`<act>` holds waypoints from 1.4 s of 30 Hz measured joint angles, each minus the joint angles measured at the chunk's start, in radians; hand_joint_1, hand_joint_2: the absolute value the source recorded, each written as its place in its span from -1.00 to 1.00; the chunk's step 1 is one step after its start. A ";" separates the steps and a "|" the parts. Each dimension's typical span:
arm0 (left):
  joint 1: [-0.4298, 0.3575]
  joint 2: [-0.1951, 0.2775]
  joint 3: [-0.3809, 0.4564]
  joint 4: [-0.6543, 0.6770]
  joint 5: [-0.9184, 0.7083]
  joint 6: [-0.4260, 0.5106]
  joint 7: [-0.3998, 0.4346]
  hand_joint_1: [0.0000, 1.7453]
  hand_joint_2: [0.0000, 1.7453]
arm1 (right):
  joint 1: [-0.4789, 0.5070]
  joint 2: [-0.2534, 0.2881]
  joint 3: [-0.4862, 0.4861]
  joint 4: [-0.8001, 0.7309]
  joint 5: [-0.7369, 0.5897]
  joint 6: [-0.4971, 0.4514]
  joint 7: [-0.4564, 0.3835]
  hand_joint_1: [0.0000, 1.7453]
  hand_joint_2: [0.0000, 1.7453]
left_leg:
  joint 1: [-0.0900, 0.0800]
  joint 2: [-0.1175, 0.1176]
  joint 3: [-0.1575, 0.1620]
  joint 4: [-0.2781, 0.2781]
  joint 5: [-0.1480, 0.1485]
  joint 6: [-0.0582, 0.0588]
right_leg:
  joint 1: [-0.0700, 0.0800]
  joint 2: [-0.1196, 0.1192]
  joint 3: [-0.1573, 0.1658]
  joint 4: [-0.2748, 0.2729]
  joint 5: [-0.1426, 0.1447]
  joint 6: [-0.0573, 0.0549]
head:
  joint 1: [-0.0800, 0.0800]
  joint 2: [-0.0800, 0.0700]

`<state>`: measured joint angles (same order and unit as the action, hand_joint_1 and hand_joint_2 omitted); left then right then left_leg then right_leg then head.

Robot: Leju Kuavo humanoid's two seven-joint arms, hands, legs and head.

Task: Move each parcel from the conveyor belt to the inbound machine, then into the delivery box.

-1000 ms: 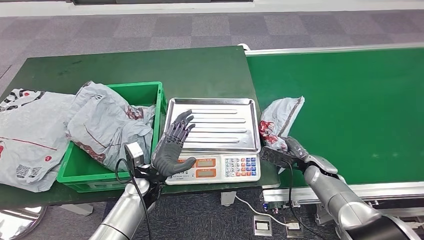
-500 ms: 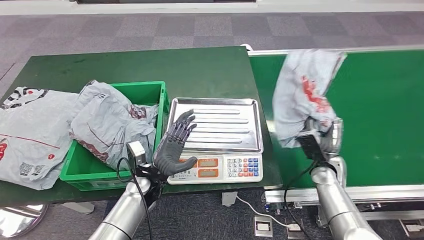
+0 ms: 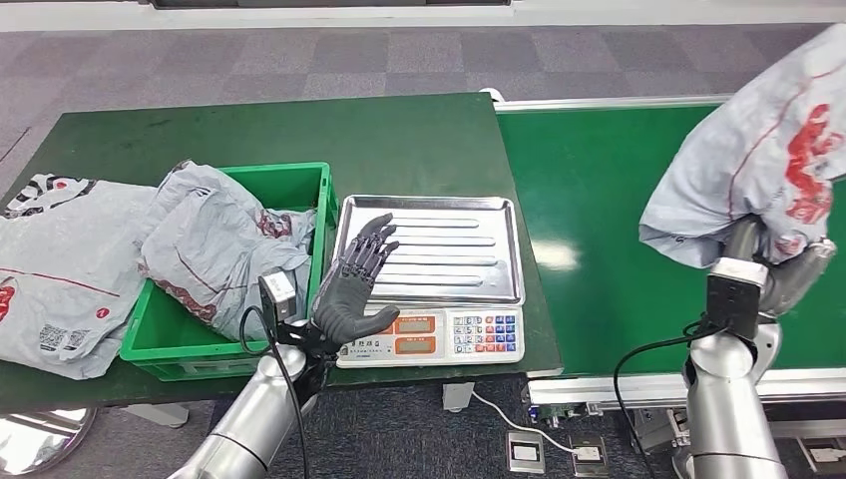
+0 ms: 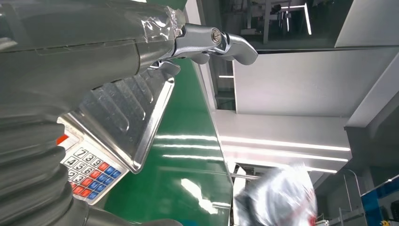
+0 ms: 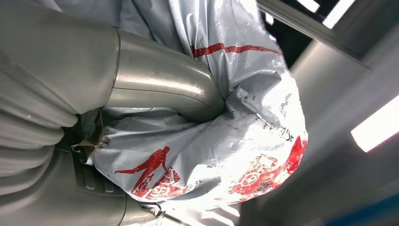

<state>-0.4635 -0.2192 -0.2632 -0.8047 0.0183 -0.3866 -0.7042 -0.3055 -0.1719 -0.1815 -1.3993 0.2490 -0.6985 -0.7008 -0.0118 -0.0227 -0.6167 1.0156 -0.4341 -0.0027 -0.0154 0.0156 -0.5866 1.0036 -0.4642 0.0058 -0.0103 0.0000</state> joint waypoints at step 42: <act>0.033 -0.019 0.002 -0.038 -0.016 -0.004 0.000 -1.00 1.00 | -0.279 0.120 0.588 0.619 0.613 0.558 0.270 1.00 1.00 | 0.003 0.000 0.006 -0.002 0.000 -0.004 | 0.004 -0.002 0.006 0.000 -0.002 -0.005 | 0.000 0.000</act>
<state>-0.4309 -0.2384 -0.2617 -0.8423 0.0021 -0.3908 -0.7046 -0.5843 -0.0516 0.4065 -0.7806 0.8619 -0.1402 -0.4307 -0.0084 -0.0231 -0.6110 1.0136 -0.4341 -0.0070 -0.0119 0.0140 -0.5810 1.0040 -0.4661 0.0009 -0.0104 0.0000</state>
